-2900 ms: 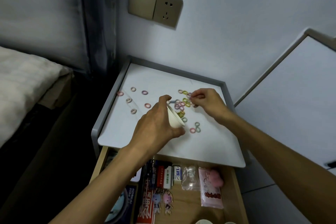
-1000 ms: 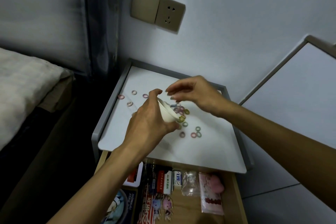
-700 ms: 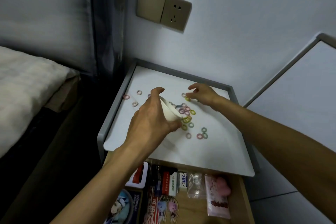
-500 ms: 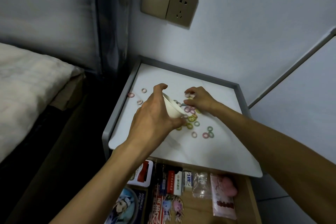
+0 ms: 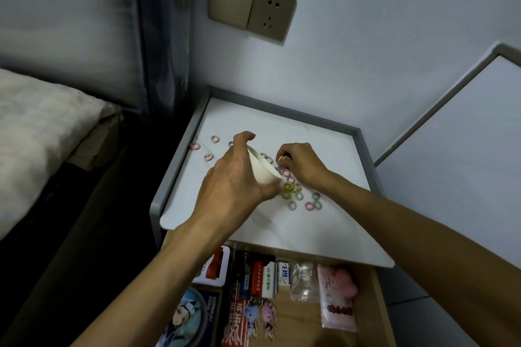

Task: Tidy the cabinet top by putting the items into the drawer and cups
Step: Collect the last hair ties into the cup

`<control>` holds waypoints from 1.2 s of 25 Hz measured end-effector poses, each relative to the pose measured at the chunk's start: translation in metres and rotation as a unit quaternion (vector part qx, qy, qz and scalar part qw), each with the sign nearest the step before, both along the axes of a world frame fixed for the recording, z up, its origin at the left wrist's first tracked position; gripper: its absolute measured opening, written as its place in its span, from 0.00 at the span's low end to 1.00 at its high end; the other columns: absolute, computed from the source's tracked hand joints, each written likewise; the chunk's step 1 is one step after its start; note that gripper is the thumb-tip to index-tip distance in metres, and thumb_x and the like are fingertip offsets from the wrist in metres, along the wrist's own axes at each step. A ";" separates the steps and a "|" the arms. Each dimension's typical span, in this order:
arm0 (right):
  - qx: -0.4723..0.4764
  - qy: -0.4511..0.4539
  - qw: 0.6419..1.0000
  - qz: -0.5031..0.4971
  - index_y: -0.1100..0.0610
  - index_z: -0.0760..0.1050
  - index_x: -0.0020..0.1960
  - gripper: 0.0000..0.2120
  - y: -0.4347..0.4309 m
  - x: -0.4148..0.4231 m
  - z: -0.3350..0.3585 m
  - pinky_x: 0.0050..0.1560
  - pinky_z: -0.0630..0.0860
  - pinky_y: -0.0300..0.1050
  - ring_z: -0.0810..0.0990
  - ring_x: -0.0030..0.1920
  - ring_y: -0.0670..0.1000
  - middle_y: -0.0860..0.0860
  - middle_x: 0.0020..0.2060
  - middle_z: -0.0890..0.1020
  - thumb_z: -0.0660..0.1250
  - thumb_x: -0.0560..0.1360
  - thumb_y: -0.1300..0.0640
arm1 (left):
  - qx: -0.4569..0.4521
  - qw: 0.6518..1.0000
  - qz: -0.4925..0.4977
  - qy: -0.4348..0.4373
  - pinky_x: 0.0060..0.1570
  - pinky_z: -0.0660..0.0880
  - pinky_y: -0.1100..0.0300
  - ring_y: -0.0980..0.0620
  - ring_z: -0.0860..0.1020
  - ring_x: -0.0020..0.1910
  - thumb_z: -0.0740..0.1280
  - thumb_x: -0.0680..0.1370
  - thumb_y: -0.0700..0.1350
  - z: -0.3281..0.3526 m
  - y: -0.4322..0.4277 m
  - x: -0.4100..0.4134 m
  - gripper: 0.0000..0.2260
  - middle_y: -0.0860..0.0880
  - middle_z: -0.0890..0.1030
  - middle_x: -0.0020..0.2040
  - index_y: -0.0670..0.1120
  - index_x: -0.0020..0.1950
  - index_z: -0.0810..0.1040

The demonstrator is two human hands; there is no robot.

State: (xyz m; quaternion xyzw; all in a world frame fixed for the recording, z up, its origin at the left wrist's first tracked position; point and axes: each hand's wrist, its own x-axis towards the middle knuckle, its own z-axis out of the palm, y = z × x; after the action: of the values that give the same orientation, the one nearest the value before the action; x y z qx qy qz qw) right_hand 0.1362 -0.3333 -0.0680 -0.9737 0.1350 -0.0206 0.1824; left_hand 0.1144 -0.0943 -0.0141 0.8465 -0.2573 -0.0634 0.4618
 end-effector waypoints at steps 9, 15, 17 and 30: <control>0.245 -0.087 0.965 0.044 0.60 0.81 0.48 0.04 0.045 -0.016 0.095 0.42 0.78 0.36 0.82 0.37 0.43 0.51 0.39 0.84 0.70 0.74 0.65 | -0.011 1.000 0.003 0.008 0.45 0.68 0.60 0.50 0.76 0.54 0.79 0.65 0.54 0.001 0.001 0.002 0.43 0.51 0.76 0.62 0.54 0.72 0.58; 0.247 -0.004 0.955 0.165 0.58 0.81 0.57 0.13 0.076 -0.044 0.124 0.55 0.79 0.42 0.84 0.52 0.47 0.52 0.51 0.85 0.71 0.73 0.66 | -0.038 0.999 -0.003 0.026 0.40 0.68 0.62 0.54 0.73 0.48 0.79 0.65 0.52 0.002 -0.001 0.000 0.41 0.55 0.76 0.57 0.54 0.71 0.60; 0.278 -0.062 0.953 0.101 0.59 0.81 0.55 0.10 0.059 -0.047 0.125 0.52 0.80 0.42 0.84 0.50 0.48 0.52 0.49 0.85 0.69 0.75 0.66 | -0.037 0.999 0.002 0.027 0.43 0.68 0.61 0.54 0.71 0.49 0.80 0.65 0.52 0.002 0.000 -0.002 0.42 0.54 0.73 0.57 0.55 0.72 0.59; 0.044 0.014 0.998 -0.031 0.55 0.81 0.52 0.07 0.013 -0.041 0.008 0.44 0.70 0.35 0.76 0.44 0.46 0.46 0.43 0.76 0.72 0.73 0.59 | -0.025 1.000 0.002 0.011 0.45 0.68 0.61 0.52 0.71 0.49 0.80 0.65 0.52 0.006 0.004 0.000 0.42 0.55 0.70 0.53 0.53 0.72 0.59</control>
State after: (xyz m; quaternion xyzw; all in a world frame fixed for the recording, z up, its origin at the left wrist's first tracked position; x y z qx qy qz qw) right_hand 0.0950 -0.3204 -0.0603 -0.9601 0.1688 -0.0068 0.2227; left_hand 0.1142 -0.0904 -0.0083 0.8343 -0.2521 -0.0651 0.4859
